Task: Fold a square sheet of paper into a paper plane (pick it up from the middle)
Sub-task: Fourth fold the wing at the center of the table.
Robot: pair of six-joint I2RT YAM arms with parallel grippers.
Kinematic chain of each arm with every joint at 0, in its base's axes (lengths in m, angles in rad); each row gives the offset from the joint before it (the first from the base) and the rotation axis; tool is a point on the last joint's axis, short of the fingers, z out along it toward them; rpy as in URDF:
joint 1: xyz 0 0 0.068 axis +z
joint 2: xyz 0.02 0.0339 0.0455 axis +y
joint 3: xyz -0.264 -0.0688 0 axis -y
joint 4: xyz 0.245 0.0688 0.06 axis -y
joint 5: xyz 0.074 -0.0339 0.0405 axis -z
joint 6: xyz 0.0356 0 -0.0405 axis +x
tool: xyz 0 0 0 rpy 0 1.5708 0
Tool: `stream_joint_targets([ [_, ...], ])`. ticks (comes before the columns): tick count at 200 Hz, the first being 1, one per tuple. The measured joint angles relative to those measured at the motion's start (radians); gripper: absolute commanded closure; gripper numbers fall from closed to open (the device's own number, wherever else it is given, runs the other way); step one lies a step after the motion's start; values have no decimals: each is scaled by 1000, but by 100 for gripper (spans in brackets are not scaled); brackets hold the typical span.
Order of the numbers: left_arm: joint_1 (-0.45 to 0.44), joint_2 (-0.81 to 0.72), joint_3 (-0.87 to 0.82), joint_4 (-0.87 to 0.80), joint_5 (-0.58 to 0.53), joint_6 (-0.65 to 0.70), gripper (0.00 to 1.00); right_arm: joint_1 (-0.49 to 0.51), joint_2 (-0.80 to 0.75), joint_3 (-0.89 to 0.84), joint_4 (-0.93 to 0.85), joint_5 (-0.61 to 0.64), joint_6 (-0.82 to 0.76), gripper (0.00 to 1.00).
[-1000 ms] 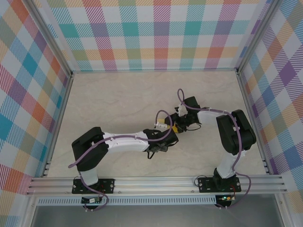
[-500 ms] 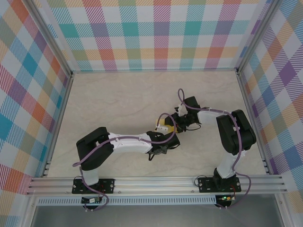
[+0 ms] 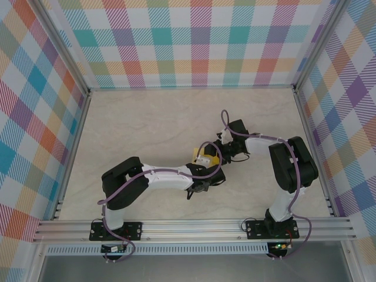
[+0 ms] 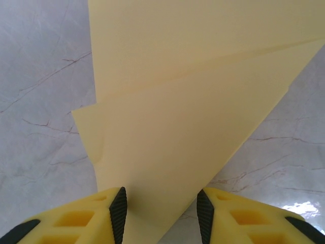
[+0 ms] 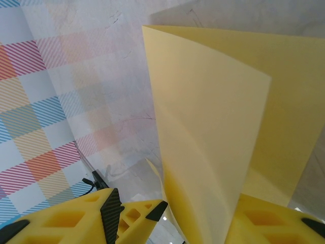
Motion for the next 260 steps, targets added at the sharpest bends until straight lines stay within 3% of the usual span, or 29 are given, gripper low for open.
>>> stream_joint_targets([
  [96, 0, 1, 4, -33, -42, -9, 62, 0, -2, 0, 0, 0, 0, 50],
  [164, 0, 1, 4, -49, -50, -12, 75, 0, -2, 0, 0, 0, 1, 51],
  [203, 0, 1, 4, -47, -48, -7, 88, 0, -2, 0, -3, 3, 0, 49],
  [260, 5, -1, -9, 6, -8, 11, 95, 0, -82, 3, -81, 95, -17, 45],
])
